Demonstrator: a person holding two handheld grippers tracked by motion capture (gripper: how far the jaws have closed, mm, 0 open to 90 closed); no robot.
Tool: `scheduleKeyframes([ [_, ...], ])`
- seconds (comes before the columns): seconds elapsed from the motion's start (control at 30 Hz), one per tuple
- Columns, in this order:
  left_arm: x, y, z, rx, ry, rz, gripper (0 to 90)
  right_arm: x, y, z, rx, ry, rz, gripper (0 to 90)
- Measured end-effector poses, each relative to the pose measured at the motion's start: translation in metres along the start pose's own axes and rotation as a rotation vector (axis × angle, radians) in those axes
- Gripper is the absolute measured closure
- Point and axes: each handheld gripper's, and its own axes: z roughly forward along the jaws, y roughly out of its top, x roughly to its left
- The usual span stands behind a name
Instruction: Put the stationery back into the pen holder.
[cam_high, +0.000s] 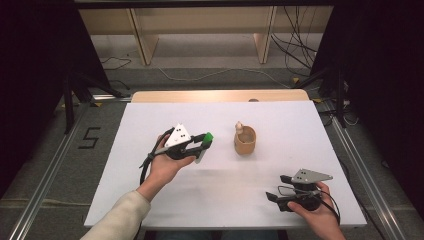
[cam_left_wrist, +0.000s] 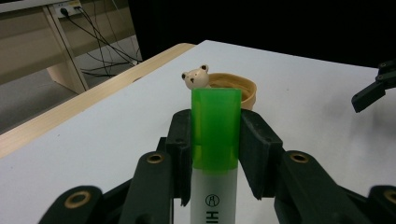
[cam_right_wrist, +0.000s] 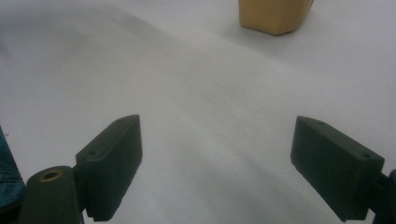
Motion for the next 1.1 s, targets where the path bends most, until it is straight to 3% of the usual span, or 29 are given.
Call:
scheduleKeyframes([
  [1.1, -0.006, 0.01, 0.02, -0.029, -0.015, 0.007, 66.9, 0.001, 0.0, 0.001, -0.002, 0.005, 0.0, 17.5],
])
